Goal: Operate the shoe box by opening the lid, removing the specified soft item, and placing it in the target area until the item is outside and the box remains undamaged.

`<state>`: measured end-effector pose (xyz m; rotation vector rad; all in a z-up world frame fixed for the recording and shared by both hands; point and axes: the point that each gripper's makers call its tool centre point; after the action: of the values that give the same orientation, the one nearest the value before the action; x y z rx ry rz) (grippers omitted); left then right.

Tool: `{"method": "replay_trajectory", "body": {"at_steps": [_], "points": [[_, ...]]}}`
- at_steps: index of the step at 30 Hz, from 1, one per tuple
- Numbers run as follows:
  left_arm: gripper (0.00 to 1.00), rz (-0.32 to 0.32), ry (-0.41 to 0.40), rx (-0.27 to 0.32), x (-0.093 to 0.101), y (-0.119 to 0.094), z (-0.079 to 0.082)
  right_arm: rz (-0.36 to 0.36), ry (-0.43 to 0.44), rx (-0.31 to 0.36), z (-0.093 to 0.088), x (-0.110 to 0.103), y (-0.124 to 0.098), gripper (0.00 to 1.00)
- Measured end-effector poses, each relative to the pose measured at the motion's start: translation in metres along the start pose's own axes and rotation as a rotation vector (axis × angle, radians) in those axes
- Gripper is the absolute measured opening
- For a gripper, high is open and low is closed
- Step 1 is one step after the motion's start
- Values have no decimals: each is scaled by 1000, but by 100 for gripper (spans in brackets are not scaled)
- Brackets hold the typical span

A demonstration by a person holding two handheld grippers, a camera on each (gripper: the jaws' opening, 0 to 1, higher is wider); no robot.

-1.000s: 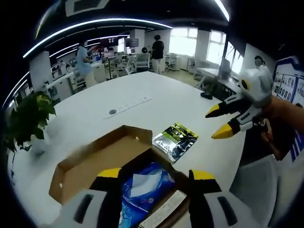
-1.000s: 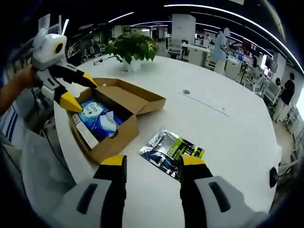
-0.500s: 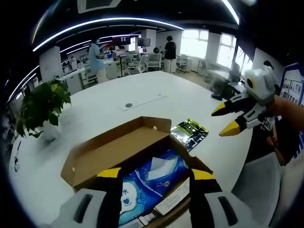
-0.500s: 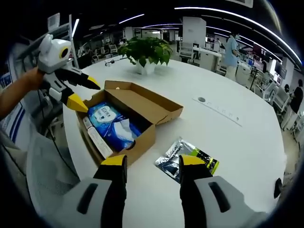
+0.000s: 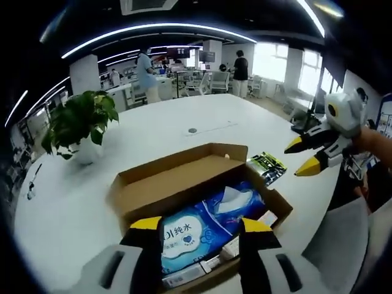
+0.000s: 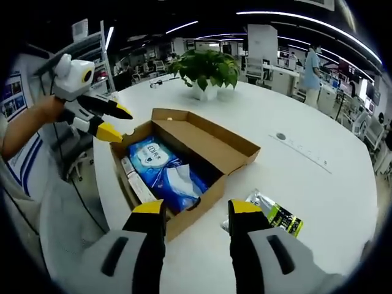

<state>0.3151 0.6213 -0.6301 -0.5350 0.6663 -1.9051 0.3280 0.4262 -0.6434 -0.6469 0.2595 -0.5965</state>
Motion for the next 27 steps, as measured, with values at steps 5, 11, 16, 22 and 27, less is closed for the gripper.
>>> {"method": "replay_trajectory", "body": {"at_steps": [5,11,16,22,27], "points": [[43,47,-36,7,-16,-7,-11,41,-2,-9,1,-13,11,35],[39,98,-67,-9,-32,-14,-33,66,-7,-20,2,-23,22,35],[34,128,-99,-10,-40,-18,-44,85,-11,-30,1,-30,31,34],[32,178,-146,-24,-56,-20,-63,111,-21,-51,-1,-42,44,33],[30,198,-176,-33,-63,-22,-75,137,-39,-67,-1,-53,56,32]]}}
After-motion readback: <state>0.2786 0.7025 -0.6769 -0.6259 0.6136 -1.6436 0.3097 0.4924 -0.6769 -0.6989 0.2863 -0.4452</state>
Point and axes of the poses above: the point that each gripper's makers call its tool centre point, and the gripper's own axes: y roughly forward along the fingers, x roughly to its right, z roughly out of its top, and after that the axes turned 3 degrees about -y, right-handed
